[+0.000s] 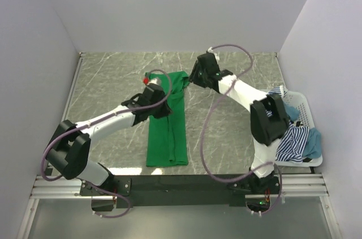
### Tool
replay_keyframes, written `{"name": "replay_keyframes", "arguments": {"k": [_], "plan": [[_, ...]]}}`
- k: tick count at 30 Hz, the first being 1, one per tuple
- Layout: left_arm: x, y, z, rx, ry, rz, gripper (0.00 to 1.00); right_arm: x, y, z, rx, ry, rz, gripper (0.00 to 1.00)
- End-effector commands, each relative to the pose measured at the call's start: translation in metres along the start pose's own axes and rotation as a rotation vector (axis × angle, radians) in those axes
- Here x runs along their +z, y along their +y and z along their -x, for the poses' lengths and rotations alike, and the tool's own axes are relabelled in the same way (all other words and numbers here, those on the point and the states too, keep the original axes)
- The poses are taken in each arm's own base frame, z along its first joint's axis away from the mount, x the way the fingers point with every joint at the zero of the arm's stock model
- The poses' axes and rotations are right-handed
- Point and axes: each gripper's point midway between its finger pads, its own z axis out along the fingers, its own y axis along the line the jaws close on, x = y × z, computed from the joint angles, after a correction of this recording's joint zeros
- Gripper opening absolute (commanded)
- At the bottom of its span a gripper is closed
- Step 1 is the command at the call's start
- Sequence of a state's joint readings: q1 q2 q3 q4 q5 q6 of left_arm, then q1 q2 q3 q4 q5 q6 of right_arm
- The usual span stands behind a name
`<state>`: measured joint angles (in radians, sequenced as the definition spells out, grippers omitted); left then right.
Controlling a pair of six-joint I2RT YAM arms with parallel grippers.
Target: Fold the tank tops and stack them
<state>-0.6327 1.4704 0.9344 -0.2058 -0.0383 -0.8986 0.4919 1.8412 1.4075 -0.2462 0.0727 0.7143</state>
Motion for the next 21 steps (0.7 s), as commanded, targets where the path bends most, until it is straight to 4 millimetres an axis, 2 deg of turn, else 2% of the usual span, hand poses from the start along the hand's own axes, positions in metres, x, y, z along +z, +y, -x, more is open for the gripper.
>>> {"name": "replay_keyframes", "arguments": {"k": [1, 2, 3, 4, 6, 7, 18, 21], "plan": [[-0.011, -0.033, -0.013, 0.023, 0.014, -0.107, 0.01, 0.036, 0.016, 0.022, -0.034, -0.002, 0.055, 0.49], [-0.010, -0.034, -0.020, 0.022, 0.035, -0.112, 0.01, 0.043, 0.017, 0.025, -0.037, -0.003, 0.048, 0.49], [-0.009, -0.035, -0.025, 0.021, 0.048, -0.112, 0.01, 0.048, 0.025, 0.039, -0.039, -0.026, 0.061, 0.49], [-0.006, -0.033, -0.036, 0.027, 0.072, -0.106, 0.01, 0.065, 0.013, 0.031, -0.044, 0.004, 0.026, 0.49], [-0.002, -0.028, -0.047, 0.025, 0.100, -0.088, 0.01, 0.074, 0.016, 0.038, -0.042, 0.005, 0.027, 0.49], [0.001, -0.023, -0.055, 0.028, 0.119, -0.072, 0.01, 0.085, 0.011, 0.030, -0.043, 0.025, 0.015, 0.49], [0.022, -0.004, -0.109, 0.061, 0.253, -0.003, 0.01, 0.113, -0.012, 0.022, -0.048, 0.019, -0.074, 0.45], [0.024, 0.000, -0.116, 0.066, 0.269, 0.015, 0.01, 0.123, -0.016, 0.021, -0.055, 0.023, -0.095, 0.44]]}}
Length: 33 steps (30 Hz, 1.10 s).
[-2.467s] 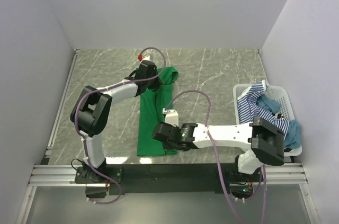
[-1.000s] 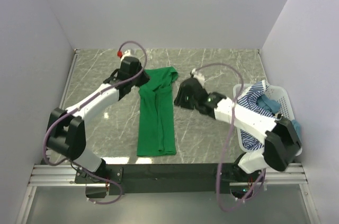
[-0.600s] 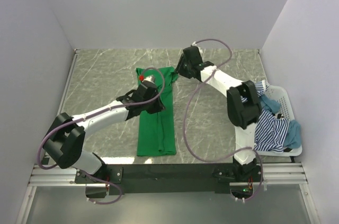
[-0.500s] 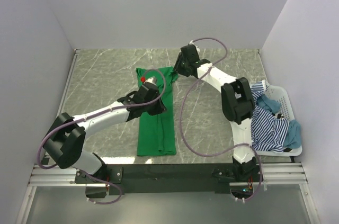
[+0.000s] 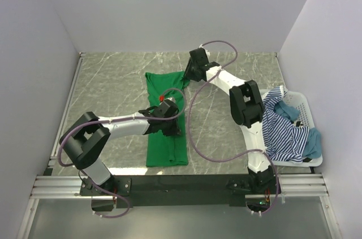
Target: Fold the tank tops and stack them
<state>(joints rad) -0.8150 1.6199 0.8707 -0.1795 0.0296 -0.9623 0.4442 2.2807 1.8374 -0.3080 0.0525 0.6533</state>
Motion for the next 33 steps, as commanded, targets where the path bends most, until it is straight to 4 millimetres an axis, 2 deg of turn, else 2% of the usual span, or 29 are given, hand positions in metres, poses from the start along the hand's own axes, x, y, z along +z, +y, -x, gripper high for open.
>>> {"name": "replay_keyframes", "arguments": {"k": [1, 9, 11, 14, 21, 25, 26, 28, 30, 33], "plan": [[0.003, -0.003, -0.004, -0.005, 0.006, -0.006, 0.01, 0.012, -0.006, 0.010, -0.022, -0.027, -0.044, 0.43], [0.006, 0.005, -0.014, -0.002, 0.033, 0.020, 0.01, 0.011, -0.020, 0.011, -0.027, -0.067, -0.082, 0.43], [0.008, 0.008, -0.019, -0.005, 0.046, 0.028, 0.01, 0.012, -0.015, 0.015, -0.031, -0.066, -0.077, 0.43], [0.010, 0.015, -0.027, -0.011, 0.064, 0.045, 0.01, 0.011, -0.018, 0.013, -0.026, -0.063, -0.083, 0.46], [0.010, 0.018, -0.031, -0.010, 0.075, 0.058, 0.01, 0.016, -0.012, 0.013, -0.008, -0.057, -0.067, 0.45], [0.011, 0.022, -0.036, -0.017, 0.093, 0.059, 0.01, 0.018, -0.012, 0.013, 0.007, -0.051, -0.069, 0.29], [0.011, 0.023, -0.037, -0.019, 0.095, 0.063, 0.01, 0.017, -0.011, 0.014, 0.007, -0.054, -0.067, 0.22], [0.011, 0.024, -0.039, -0.018, 0.098, 0.061, 0.01, 0.018, -0.012, 0.017, 0.009, -0.061, -0.075, 0.15], [0.011, 0.024, -0.042, -0.017, 0.107, 0.057, 0.01, 0.018, -0.012, 0.017, 0.006, -0.059, -0.085, 0.12], [0.011, 0.025, -0.046, -0.012, 0.118, 0.057, 0.01, 0.014, -0.012, 0.026, -0.010, -0.081, -0.106, 0.02]]}}
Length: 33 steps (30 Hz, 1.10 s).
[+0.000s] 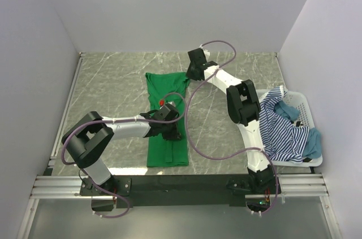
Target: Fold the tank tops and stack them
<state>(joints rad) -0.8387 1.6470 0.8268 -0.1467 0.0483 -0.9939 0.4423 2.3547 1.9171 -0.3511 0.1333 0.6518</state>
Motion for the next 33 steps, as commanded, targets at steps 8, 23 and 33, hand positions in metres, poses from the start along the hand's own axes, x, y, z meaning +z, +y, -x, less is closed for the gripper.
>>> {"name": "replay_keyframes", "arguments": {"k": [8, 23, 33], "plan": [[0.006, 0.013, -0.043, 0.043, 0.123, 0.027, 0.01, -0.033, 0.000, 0.065, -0.113, -0.162, -0.154, 0.00], [0.000, 0.005, -0.058, 0.053, 0.162, -0.018, 0.01, -0.015, 0.000, 0.036, -0.281, -0.166, -0.299, 0.18], [-0.013, -0.015, -0.043, 0.072, 0.113, -0.070, 0.02, -0.080, 0.022, 0.084, -0.232, -0.287, -0.148, 0.54]]}}
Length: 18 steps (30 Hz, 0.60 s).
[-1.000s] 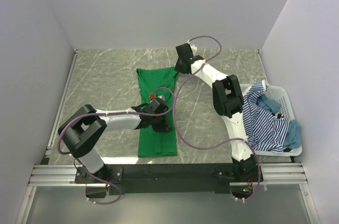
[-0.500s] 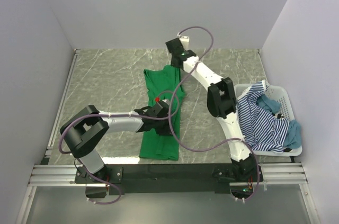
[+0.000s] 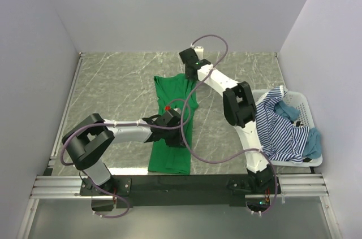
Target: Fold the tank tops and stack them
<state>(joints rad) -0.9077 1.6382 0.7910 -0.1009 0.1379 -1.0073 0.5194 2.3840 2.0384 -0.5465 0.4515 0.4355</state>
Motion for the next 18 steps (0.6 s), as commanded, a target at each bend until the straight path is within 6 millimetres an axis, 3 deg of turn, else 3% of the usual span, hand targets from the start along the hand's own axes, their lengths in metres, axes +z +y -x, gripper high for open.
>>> {"name": "replay_keyframes", "arguments": {"k": [1, 5, 6, 7, 10, 18], "plan": [[-0.011, -0.002, -0.004, 0.026, 0.010, 0.006, 0.02, -0.069, -0.004, 0.094, 0.098, -0.212, 0.078, 0.54], [-0.016, -0.010, 0.002, 0.039, -0.010, -0.017, 0.06, -0.092, -0.017, 0.102, 0.129, -0.224, 0.085, 0.55], [-0.018, -0.012, 0.003, 0.045, -0.016, -0.021, 0.07, -0.089, -0.022, 0.088, 0.124, -0.196, 0.080, 0.56], [-0.021, -0.015, 0.005, 0.049, -0.023, -0.031, 0.08, -0.099, -0.025, 0.092, 0.141, -0.207, 0.096, 0.56], [-0.023, -0.013, 0.006, 0.052, -0.026, -0.022, 0.10, -0.099, -0.029, 0.079, 0.159, -0.184, 0.122, 0.56], [-0.020, 0.007, -0.006, 0.004, 0.010, 0.000, 0.09, -0.060, -0.003, 0.066, 0.118, -0.085, 0.282, 0.53]]}}
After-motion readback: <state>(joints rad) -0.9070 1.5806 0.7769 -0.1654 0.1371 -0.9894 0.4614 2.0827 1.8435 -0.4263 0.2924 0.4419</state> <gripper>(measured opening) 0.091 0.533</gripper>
